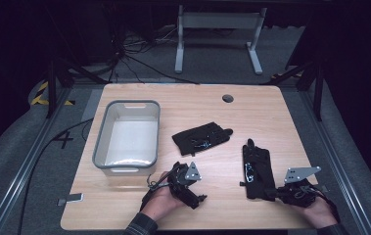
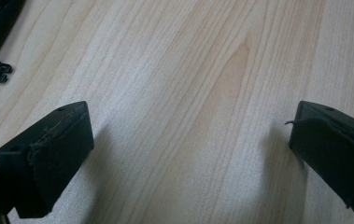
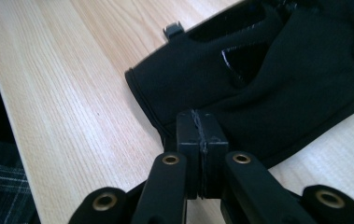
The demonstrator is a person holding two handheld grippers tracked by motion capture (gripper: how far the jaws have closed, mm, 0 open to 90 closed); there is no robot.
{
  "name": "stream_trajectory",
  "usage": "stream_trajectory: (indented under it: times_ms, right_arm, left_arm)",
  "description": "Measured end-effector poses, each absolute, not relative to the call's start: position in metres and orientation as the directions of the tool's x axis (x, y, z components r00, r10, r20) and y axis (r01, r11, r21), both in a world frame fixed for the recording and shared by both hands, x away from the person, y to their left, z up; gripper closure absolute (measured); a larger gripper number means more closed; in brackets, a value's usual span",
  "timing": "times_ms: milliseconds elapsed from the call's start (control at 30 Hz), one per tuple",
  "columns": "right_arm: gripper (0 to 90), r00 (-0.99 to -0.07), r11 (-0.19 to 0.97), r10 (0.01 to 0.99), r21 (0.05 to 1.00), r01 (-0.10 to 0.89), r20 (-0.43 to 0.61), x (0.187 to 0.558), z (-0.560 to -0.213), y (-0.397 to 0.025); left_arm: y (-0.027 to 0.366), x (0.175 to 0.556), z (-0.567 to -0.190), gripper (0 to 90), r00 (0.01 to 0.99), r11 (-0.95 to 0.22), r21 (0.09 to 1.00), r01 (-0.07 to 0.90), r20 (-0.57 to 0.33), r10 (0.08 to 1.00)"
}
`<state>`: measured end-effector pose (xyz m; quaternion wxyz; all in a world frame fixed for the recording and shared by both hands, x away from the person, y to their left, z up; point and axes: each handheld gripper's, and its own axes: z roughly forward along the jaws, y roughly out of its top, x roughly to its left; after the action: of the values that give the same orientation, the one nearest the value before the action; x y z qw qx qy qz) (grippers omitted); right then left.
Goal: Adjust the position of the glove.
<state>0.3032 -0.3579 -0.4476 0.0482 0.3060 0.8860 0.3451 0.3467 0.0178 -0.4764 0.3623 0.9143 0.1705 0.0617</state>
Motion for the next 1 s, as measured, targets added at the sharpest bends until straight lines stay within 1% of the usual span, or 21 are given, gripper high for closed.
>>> stream_trajectory:
  times_ms: [67,133,167,500,733,900,1000]
  right_arm:
    - [90.0,-0.812,0.552,0.569,0.672,0.493,0.129,0.305,-0.443,-0.357]
    - [90.0,-0.81,0.554,0.577,0.678,0.483,0.105,0.31,-0.439,-0.353]
    - [90.0,-0.805,0.556,0.586,0.678,0.481,0.091,0.315,-0.438,-0.351]
    - [90.0,-0.764,0.512,0.642,0.707,0.488,0.064,0.363,-0.429,-0.342]
    - [90.0,-0.742,0.514,0.668,0.688,0.512,0.053,0.392,-0.436,-0.337]
    - [90.0,-0.74,0.539,0.671,0.651,0.534,0.05,0.399,-0.449,-0.334]
    - [90.0,-0.739,0.539,0.672,0.652,0.533,0.049,0.398,-0.449,-0.333]
  left_arm:
    - [0.018,0.347,-0.476,0.1,0.934,-0.679,0.684,0.267,-0.011,0.357]
    - [0.018,0.347,-0.476,0.1,0.934,-0.679,0.684,0.267,-0.011,0.357]
    - [0.018,0.347,-0.476,0.1,0.934,-0.679,0.684,0.268,-0.011,0.357]
    - [0.018,0.347,-0.476,0.1,0.934,-0.679,0.683,0.268,-0.011,0.357]
    - [0.018,0.347,-0.476,0.1,0.934,-0.679,0.684,0.268,-0.011,0.357]
    - [0.018,0.347,-0.476,0.1,0.934,-0.679,0.684,0.268,-0.011,0.357]
    - [0.018,0.347,-0.476,0.1,0.934,-0.679,0.684,0.267,-0.011,0.357]
